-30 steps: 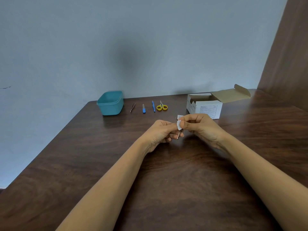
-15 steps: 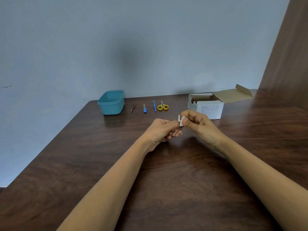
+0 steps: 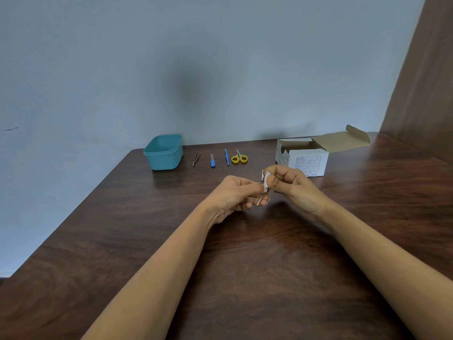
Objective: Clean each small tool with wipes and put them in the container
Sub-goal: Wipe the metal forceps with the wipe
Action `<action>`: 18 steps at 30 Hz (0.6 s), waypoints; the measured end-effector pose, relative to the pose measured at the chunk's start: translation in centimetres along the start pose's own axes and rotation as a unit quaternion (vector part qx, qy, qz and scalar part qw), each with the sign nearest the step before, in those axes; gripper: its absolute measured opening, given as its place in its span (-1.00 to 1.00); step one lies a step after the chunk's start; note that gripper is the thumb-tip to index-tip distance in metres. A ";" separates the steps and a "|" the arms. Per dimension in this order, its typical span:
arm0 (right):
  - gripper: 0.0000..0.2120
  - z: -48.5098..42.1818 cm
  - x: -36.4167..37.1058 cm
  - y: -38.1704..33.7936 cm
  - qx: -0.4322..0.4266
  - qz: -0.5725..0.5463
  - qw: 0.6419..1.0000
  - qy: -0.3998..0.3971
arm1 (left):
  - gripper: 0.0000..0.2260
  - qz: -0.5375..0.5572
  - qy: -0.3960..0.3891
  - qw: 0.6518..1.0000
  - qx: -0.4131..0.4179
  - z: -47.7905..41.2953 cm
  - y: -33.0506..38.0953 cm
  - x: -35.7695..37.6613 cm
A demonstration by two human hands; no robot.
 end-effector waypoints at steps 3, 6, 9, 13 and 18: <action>-0.88 0.1 -0.5 0.1 0.024 -0.023 0.999 0.034 | -0.85 -0.007 0.001 1.000 0.006 -0.1 -0.1 0.1; -0.79 0.0 -0.9 0.0 0.034 -0.037 0.997 0.062 | -0.84 -0.005 -0.002 1.000 0.009 0.0 0.0 0.2; -0.69 0.1 -1.1 0.1 0.036 -0.041 0.996 0.070 | -0.83 -0.001 -0.005 1.000 0.008 -0.1 0.0 0.1; -0.66 0.1 -1.1 -0.1 0.041 -0.038 0.997 0.059 | -0.82 0.006 -0.004 1.000 0.003 -0.1 -0.1 0.0; -0.80 0.1 -0.8 -0.6 0.033 -0.037 0.997 0.057 | -0.79 -0.011 -0.008 1.000 0.011 0.0 0.0 0.2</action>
Point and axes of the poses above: each hand's wrist, its own z-axis away from the middle knuckle, its own x-axis out of the palm, y = z × x, the point moved 5 cm from there along -z, towards the middle knuckle, and after that the axes turned 12 degrees about -x, right-handed, at the moved point
